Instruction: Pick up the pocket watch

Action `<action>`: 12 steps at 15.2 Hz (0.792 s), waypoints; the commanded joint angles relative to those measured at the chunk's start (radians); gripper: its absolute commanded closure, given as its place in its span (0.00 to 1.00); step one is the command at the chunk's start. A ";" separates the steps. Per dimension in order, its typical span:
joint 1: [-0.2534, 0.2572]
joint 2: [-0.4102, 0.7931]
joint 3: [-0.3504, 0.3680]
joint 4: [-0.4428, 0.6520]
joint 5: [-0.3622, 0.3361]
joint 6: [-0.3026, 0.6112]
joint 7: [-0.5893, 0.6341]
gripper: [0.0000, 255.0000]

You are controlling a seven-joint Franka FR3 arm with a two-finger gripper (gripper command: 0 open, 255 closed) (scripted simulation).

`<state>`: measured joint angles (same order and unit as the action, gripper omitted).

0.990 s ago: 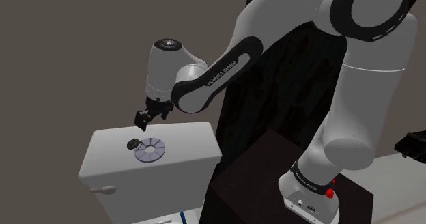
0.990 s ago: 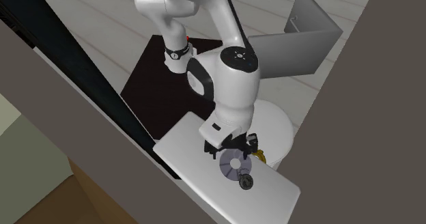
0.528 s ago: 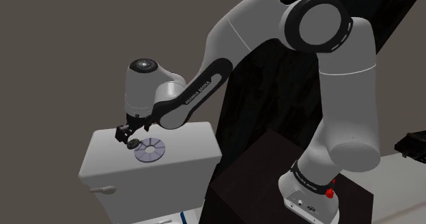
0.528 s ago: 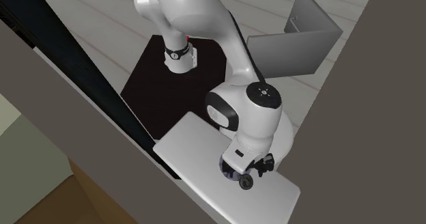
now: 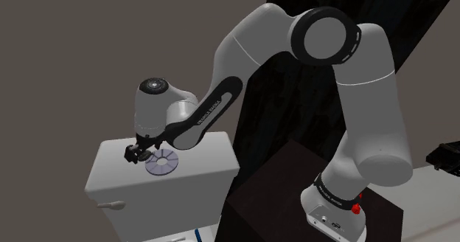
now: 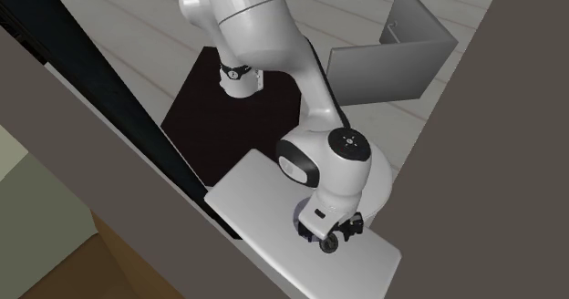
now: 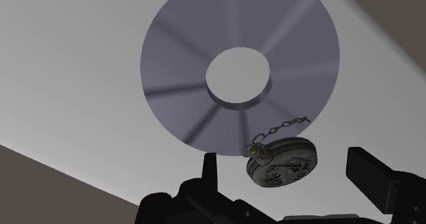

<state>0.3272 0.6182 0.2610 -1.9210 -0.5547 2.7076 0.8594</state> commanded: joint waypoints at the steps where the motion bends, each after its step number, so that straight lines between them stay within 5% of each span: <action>1: 0.005 0.009 -0.005 0.006 -0.004 0.005 0.005 0.00; 2: 0.005 0.007 -0.004 0.004 -0.004 0.004 0.005 1.00; 12: 0.000 -0.001 0.002 0.003 0.002 -0.003 -0.001 1.00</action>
<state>0.3299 0.6202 0.2600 -1.9170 -0.5560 2.7079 0.8617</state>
